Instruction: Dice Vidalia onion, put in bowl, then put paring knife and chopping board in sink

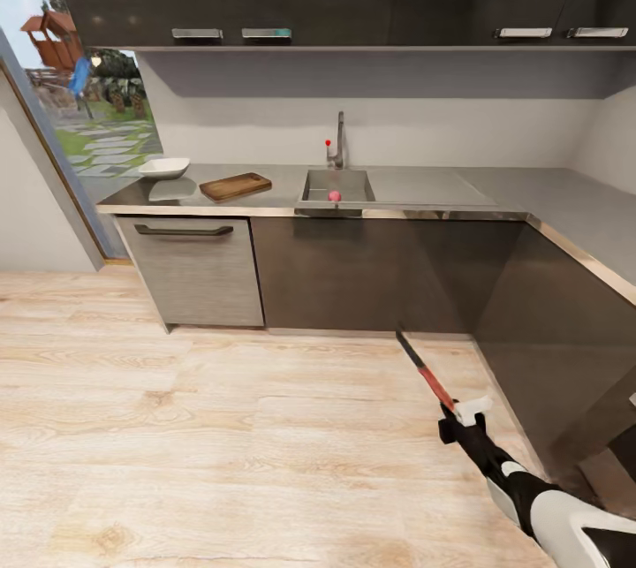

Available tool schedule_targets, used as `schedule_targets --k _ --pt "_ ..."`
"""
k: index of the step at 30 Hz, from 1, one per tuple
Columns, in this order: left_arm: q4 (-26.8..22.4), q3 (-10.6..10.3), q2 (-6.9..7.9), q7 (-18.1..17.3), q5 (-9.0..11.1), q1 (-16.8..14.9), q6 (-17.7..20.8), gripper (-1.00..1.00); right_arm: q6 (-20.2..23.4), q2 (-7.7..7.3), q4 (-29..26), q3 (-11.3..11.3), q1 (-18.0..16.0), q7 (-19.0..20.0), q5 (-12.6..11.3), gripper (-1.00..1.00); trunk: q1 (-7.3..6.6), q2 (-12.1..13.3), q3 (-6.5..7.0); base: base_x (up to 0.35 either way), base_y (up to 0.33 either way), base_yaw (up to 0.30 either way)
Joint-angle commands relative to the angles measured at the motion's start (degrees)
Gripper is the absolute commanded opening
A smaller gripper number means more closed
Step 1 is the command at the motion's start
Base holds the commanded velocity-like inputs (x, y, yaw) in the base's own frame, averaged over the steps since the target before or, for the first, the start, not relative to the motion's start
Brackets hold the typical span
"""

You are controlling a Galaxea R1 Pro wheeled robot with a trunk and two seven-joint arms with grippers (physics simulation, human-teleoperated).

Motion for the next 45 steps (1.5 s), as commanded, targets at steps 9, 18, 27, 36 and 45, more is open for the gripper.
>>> schedule_targets --k 9,18,27,36,45 --pt "-13.32 -0.13 -0.17 -0.03 0.24 -0.38 17.84 1.00 -6.01 4.08 0.22 -0.82 12.77 -0.52 0.06 -1.00 0.00 -0.02 -0.03 0.000 0.000 0.000" --pt "-8.97 -0.69 -0.55 -0.20 0.16 -0.40 11.17 1.00 -7.49 8.15 0.22 -0.87 17.90 -7.90 -0.55 -1.00 0.00 -0.02 -0.03 0.003 0.001 0.000" --pt "-6.32 -0.66 -0.78 -0.21 0.04 -0.40 8.05 1.00 -7.41 8.38 0.20 -0.85 18.14 -9.27 -0.54 -1.00 0.00 -0.02 -0.03 0.239 0.131 0.000" --pt "-6.20 -0.72 -0.79 -0.28 -0.02 -0.40 8.02 1.00 -7.41 8.44 0.14 -0.90 18.09 -9.36 -0.54 -1.00 0.00 -0.02 -0.03 0.271 0.170 0.000" --pt "-5.85 -0.75 -0.79 -0.30 -0.17 -0.40 8.01 1.00 -7.41 8.44 0.14 -0.91 18.11 -9.35 -0.54 -1.00 0.00 -0.02 -0.03 0.125 0.270 0.000"
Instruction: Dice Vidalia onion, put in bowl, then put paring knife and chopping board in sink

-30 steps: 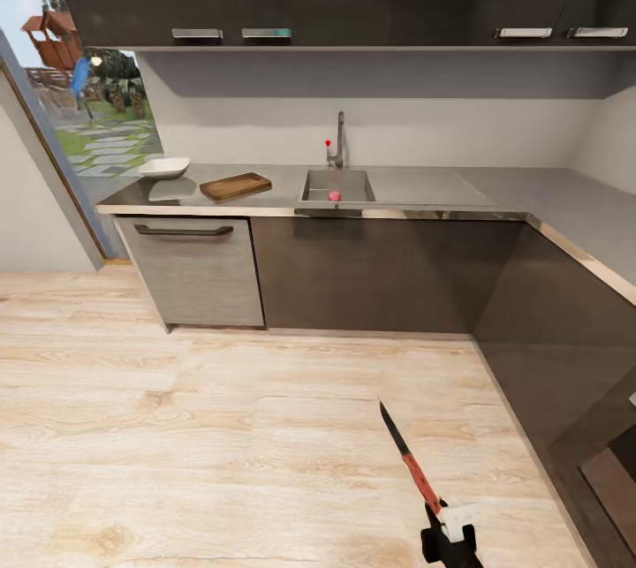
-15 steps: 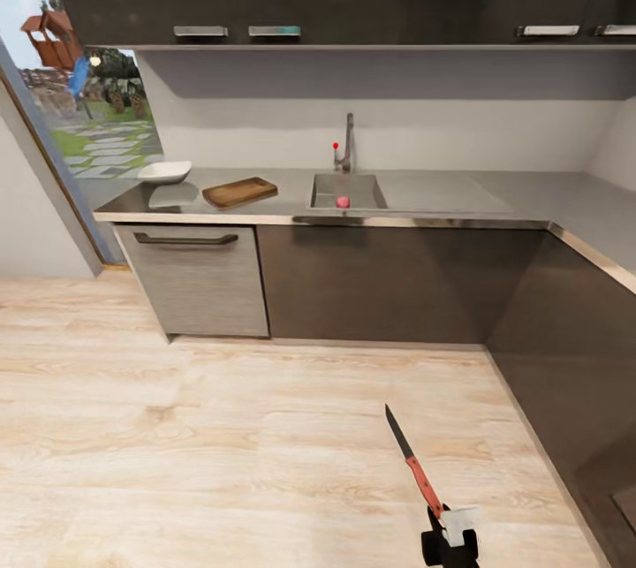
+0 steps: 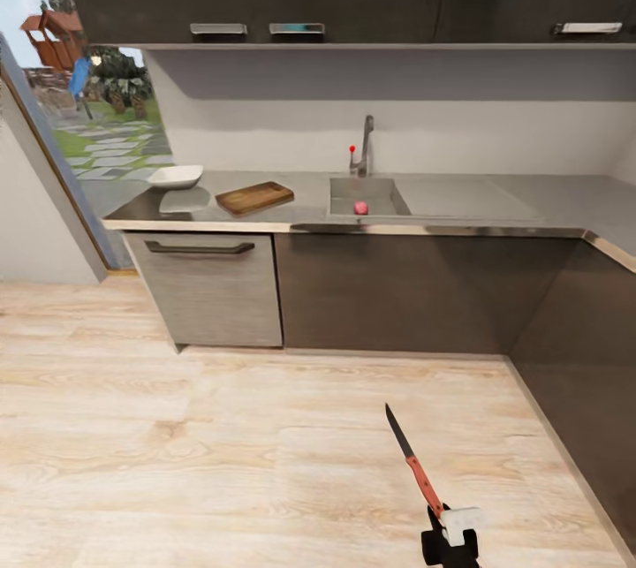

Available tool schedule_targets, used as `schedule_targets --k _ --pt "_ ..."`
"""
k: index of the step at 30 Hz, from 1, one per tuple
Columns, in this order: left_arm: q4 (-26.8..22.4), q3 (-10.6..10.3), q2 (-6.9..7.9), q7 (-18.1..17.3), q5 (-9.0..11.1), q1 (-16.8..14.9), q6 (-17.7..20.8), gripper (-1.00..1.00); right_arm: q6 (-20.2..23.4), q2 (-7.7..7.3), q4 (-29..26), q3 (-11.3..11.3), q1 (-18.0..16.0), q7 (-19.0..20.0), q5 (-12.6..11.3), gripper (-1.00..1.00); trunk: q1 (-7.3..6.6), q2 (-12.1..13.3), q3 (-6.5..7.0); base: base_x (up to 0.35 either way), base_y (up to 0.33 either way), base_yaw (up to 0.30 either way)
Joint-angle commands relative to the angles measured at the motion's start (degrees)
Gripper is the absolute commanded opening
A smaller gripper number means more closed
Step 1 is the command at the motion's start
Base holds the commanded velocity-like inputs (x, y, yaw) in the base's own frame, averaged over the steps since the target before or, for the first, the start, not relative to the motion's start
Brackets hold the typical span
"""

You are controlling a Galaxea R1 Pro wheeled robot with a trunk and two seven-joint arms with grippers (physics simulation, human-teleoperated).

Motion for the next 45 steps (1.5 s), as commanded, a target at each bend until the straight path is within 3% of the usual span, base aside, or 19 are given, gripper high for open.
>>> schedule_targets --k 1,22,45 --pt "0.02 -0.04 0.00 0.08 0.13 -0.02 -0.15 1.00 -0.19 -0.02 0.04 -0.46 -0.04 0.20 0.40 -1.00 0.01 -0.02 -0.04 0.135 0.279 0.000" --pt "-0.04 -0.04 0.09 0.08 0.11 -0.02 -0.22 1.00 -0.19 -0.01 0.04 -0.37 -0.01 0.20 0.40 -1.00 0.01 -0.02 -0.04 0.080 0.282 0.000" --pt "-0.08 0.13 0.34 0.08 0.27 -0.02 -0.31 1.00 -0.19 0.07 0.04 -0.37 -0.05 0.27 0.38 -1.00 0.01 -0.02 -0.04 0.287 0.123 0.000"
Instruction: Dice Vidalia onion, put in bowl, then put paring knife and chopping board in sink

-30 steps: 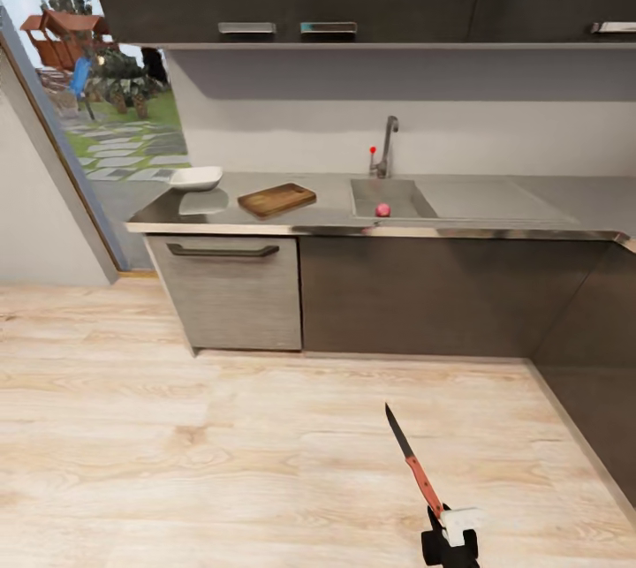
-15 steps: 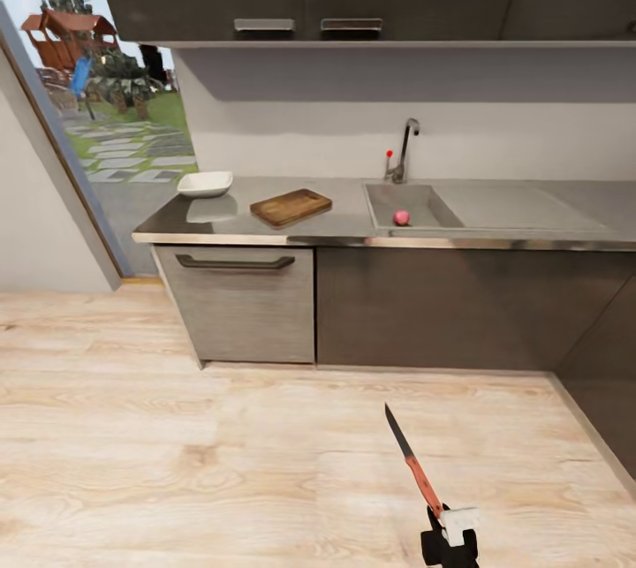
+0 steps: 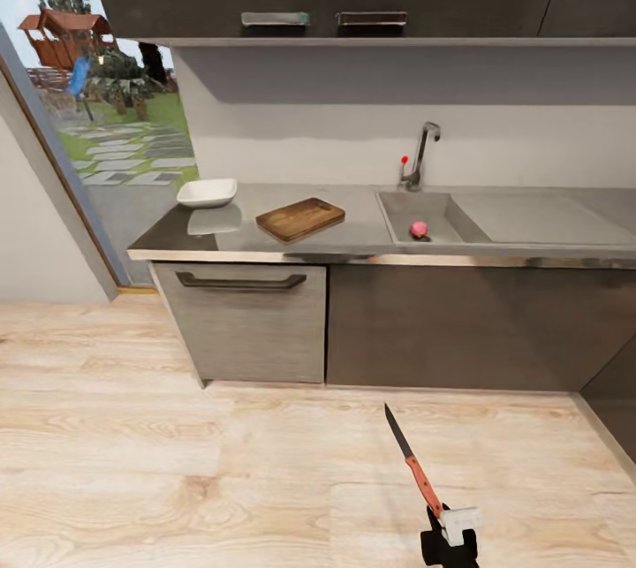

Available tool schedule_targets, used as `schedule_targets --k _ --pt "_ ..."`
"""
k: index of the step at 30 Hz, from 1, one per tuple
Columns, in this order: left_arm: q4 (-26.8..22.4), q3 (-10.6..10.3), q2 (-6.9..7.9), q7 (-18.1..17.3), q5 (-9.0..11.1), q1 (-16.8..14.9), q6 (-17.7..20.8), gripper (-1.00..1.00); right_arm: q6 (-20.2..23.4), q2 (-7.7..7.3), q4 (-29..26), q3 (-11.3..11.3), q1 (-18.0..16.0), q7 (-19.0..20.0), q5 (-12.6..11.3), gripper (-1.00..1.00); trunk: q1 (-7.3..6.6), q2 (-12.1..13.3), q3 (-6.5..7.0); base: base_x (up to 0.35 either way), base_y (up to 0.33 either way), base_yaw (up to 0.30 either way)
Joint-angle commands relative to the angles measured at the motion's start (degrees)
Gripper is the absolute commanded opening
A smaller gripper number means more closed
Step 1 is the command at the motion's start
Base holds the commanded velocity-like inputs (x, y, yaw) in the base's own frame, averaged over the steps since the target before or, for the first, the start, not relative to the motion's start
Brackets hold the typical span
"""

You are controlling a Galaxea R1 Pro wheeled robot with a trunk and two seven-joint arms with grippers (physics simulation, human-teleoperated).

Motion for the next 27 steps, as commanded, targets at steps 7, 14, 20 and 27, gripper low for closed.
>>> schedule_targets --k 7,14,20,27 --pt "0.03 -0.11 0.01 0.08 0.11 -0.02 -0.52 1.00 -0.18 -0.02 0.04 -0.45 -0.03 0.20 0.42 -1.00 0.02 -0.02 -0.04 0.127 0.118 0.000" --pt "0.09 -0.12 0.01 0.08 0.09 -0.02 -0.92 1.00 -0.18 -0.04 0.04 -0.45 -0.01 0.20 0.43 -1.00 0.02 -0.02 -0.04 0.010 0.009 0.000" --pt "0.08 -0.09 0.01 0.08 0.10 -0.02 -0.95 1.00 -0.18 -0.05 0.04 -0.45 0.01 0.20 0.43 -1.00 0.02 -0.02 -0.04 0.065 0.056 0.000" --pt "0.06 -0.05 0.01 0.09 0.17 -0.02 -0.95 1.00 -0.18 -0.02 0.04 -0.45 -0.03 0.20 0.43 -1.00 0.02 -0.02 -0.04 0.185 0.193 0.000"
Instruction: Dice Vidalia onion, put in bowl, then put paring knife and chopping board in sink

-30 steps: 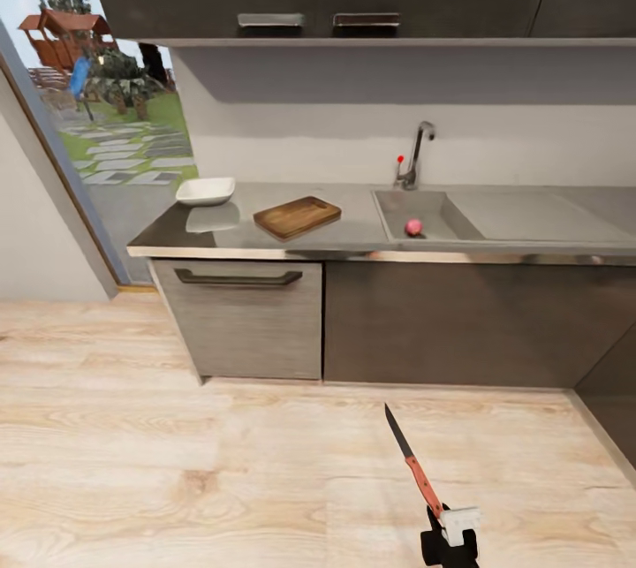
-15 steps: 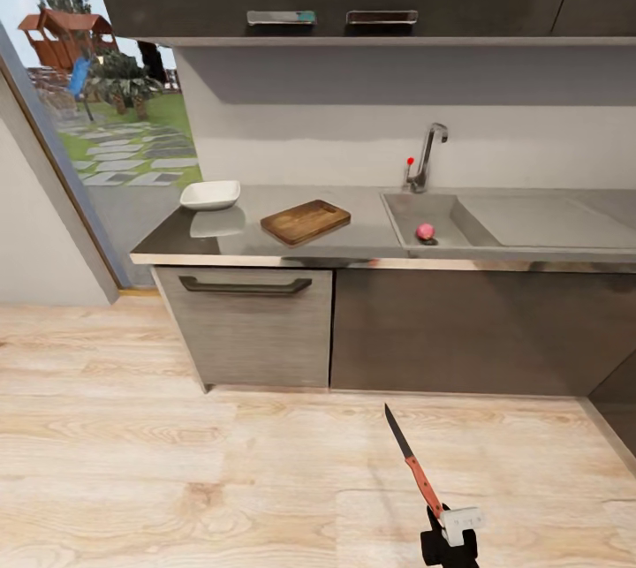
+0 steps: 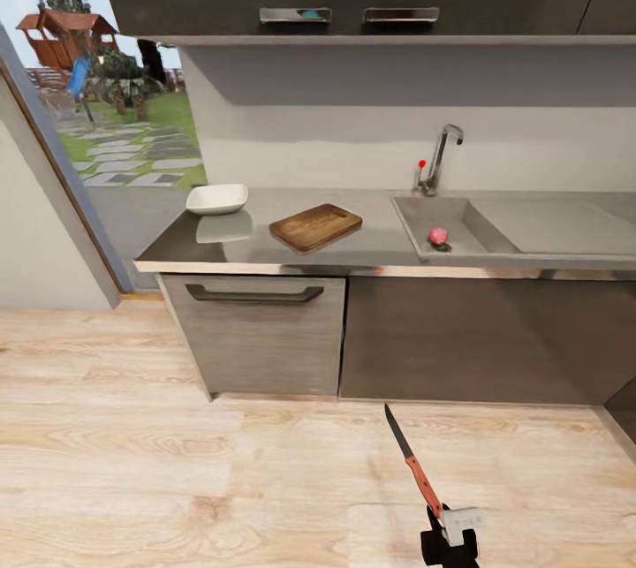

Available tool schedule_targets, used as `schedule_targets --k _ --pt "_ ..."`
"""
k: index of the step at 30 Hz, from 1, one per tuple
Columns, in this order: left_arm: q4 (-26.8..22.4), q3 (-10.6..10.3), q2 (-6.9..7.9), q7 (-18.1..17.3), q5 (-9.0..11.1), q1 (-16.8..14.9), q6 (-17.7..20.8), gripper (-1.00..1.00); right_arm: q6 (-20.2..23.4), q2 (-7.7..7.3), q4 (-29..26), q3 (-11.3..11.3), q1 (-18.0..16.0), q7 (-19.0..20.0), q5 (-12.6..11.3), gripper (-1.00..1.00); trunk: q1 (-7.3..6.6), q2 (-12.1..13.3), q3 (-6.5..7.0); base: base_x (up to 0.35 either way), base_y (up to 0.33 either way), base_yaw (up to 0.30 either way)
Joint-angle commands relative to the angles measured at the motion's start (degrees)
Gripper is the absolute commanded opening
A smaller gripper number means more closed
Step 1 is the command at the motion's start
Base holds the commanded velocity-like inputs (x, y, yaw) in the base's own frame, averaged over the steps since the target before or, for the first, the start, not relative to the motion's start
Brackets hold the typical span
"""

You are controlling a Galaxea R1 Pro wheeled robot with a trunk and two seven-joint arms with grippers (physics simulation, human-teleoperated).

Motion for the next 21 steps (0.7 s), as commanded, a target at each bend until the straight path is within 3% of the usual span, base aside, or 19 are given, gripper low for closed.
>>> schedule_targets --k 1,21 --pt "0.02 -0.06 0.00 0.07 0.14 -0.02 -0.16 1.00 -0.18 -0.01 0.04 -0.45 -0.02 0.21 0.40 -1.00 0.01 -0.02 -0.04 0.071 0.100 0.000" --pt "0.05 -0.19 -0.08 0.06 0.07 -0.02 -0.42 1.00 -0.18 -0.10 0.04 -0.45 -0.02 0.21 0.40 -1.00 0.01 -0.02 -0.04 0.007 0.010 0.000"
